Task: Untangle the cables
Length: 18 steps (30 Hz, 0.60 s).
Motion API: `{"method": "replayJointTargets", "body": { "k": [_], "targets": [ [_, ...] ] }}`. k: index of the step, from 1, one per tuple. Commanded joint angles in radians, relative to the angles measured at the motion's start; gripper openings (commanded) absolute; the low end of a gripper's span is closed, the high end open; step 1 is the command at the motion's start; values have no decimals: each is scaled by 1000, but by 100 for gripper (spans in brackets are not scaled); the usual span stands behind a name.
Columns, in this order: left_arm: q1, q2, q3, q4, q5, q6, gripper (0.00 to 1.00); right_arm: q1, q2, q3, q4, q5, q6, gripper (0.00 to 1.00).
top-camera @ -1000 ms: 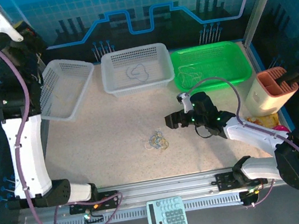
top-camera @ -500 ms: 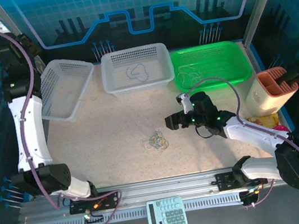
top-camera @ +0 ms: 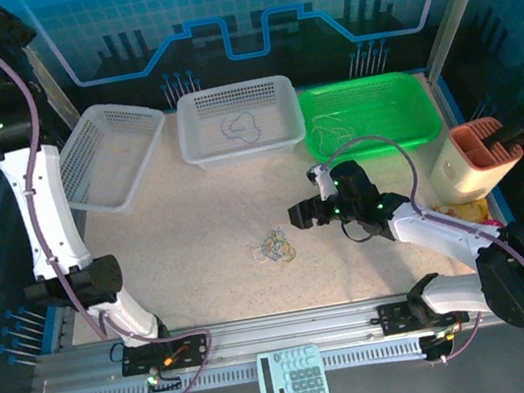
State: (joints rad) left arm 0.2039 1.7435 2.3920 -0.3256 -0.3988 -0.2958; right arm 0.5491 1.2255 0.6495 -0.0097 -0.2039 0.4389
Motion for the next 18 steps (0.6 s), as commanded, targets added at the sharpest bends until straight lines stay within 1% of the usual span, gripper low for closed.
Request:
{"method": "replayJointTargets", "body": {
  "k": [1,5,8,10,13,18],
  "targets": [
    [9,64,58,40,-97,11,0,-6,2,19,10,-26,-20,84],
    [9,92,55,65,-124,81,0,-10,-11,7,13,-29,-22,84],
    [7,85,-7,69,-121,110,0,-17,-25,-3,11,-35,-23,84],
    [6,53,-116,111,-121,119,0,-22,-37,-9,8,-43,-24,84],
    [6,-11,-350,195,-125,132,0,-27,-63,-15,-2,-49,-22,84],
    [6,-62,-655,212,-108,126,0,-29,-129,-22,-41,-48,-23,84]
  ]
}}
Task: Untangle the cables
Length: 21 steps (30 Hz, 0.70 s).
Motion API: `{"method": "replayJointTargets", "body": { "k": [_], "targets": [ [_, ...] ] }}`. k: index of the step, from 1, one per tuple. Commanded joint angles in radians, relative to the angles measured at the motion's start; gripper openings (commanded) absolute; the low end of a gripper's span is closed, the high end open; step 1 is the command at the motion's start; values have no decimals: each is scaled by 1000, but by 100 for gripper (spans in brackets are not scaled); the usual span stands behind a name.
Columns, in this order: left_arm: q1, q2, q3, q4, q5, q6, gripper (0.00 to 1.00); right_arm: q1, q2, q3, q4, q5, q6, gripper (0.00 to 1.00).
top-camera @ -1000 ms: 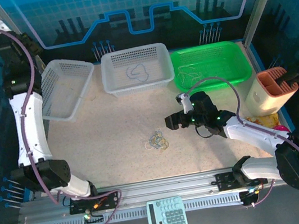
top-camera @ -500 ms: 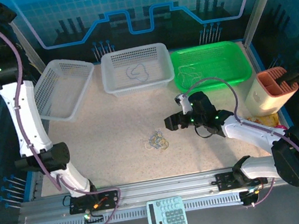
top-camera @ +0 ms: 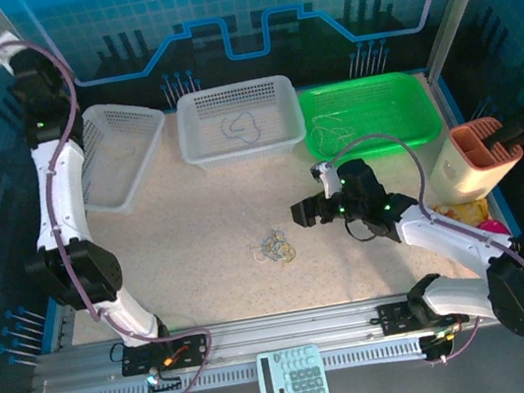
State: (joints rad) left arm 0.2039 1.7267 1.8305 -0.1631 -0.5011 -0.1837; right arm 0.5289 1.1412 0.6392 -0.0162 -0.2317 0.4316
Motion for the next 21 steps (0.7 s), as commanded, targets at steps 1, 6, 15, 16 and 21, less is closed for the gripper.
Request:
{"method": "replayJointTargets", "body": {
  "k": [1,6,15,16,21],
  "targets": [
    [5,-49,-144,43,8,3,0,-10,-59,-13,-46,-18,-17,84],
    [-8,-22,-266,-33,79,1,0,-11,-125,-16,-98,-8,-23,84],
    [-11,237,-60,-444,260,-90,0,-11,-209,-35,-144,18,-9,84],
    [-10,284,-11,-507,272,-103,0,-11,-218,-34,-149,19,-8,84],
    [-9,442,132,-694,289,-133,0,-11,-267,-26,-199,36,-18,84]
  ]
}}
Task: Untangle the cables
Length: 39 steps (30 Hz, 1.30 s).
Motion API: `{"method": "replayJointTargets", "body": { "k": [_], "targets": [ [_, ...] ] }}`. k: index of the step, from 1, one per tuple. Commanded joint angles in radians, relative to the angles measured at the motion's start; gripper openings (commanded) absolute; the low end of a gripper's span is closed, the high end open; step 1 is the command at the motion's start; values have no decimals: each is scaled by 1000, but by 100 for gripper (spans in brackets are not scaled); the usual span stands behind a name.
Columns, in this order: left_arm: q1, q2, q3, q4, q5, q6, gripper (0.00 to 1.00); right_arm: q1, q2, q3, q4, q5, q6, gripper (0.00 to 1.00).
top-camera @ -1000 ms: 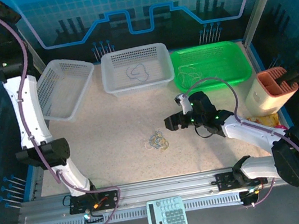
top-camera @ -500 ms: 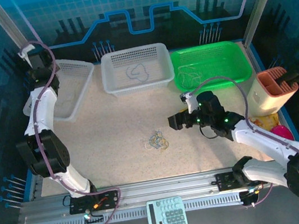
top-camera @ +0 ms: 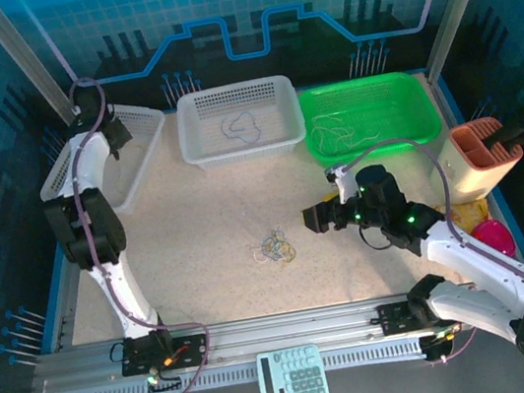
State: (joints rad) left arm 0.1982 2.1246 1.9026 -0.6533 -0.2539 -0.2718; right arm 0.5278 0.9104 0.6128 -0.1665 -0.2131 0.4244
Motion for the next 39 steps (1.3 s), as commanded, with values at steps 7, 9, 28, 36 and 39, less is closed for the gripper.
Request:
{"method": "replayJointTargets", "body": {
  "k": [7,9,28,36,39],
  "targets": [
    [33,113,71,-290,46,-92,0,-13,-94,10,-109,44,-30,84],
    [43,123,58,-303,66,-102,2,-14,-97,10,-110,43,-29,84],
    [-27,99,-11,-229,451,-174,28,-10,-63,2,-50,6,8,84],
    [-45,53,18,-224,446,-189,35,-3,-61,-5,-58,7,13,84],
    [-42,8,9,-233,383,-167,53,2,-49,-8,-52,9,17,84]
  ]
}}
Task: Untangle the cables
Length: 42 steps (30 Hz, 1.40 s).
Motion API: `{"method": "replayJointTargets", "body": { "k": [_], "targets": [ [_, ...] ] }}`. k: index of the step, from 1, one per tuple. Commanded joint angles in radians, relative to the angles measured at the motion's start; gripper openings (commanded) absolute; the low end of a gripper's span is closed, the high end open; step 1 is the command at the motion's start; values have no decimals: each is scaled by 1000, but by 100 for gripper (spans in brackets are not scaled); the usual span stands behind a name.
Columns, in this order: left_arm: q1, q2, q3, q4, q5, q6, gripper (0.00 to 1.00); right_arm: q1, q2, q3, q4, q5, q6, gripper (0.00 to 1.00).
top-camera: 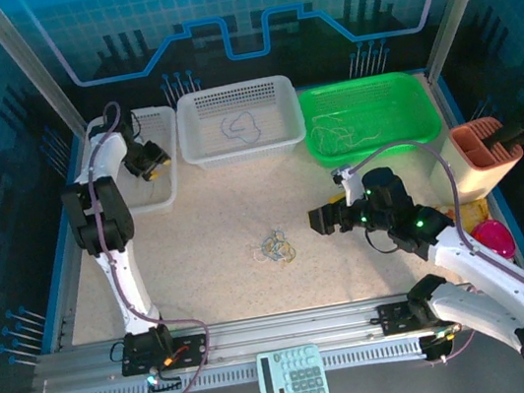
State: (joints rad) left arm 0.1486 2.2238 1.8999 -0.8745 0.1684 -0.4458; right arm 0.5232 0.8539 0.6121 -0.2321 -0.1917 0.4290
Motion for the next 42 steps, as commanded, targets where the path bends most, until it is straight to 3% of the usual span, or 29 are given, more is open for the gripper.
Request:
{"method": "replayJointTargets", "body": {
  "k": [1,6,11,15,23,28,34,38,42],
  "targets": [
    [10,-108,5,-11,-57,13,60,8,12,-8,17,-12,13,84],
    [26,-199,-12,-7,-108,33,99,22,35,-3,28,-12,16,84],
    [34,-289,-12,-6,-127,60,99,40,61,2,34,-3,19,84],
    [33,-391,-76,44,-73,54,99,60,87,7,38,15,24,84],
    [-14,-698,-471,313,100,-26,99,125,186,35,40,62,34,83],
    [-122,-928,-755,476,144,-100,99,172,281,90,26,82,23,80],
    [-325,-1172,-1076,646,82,-166,99,236,413,175,30,97,15,74],
    [-351,-1297,-1257,762,60,-224,99,272,488,212,35,118,25,69],
    [-351,-1372,-1324,762,46,-252,99,307,554,244,22,150,37,59]
  ]
}}
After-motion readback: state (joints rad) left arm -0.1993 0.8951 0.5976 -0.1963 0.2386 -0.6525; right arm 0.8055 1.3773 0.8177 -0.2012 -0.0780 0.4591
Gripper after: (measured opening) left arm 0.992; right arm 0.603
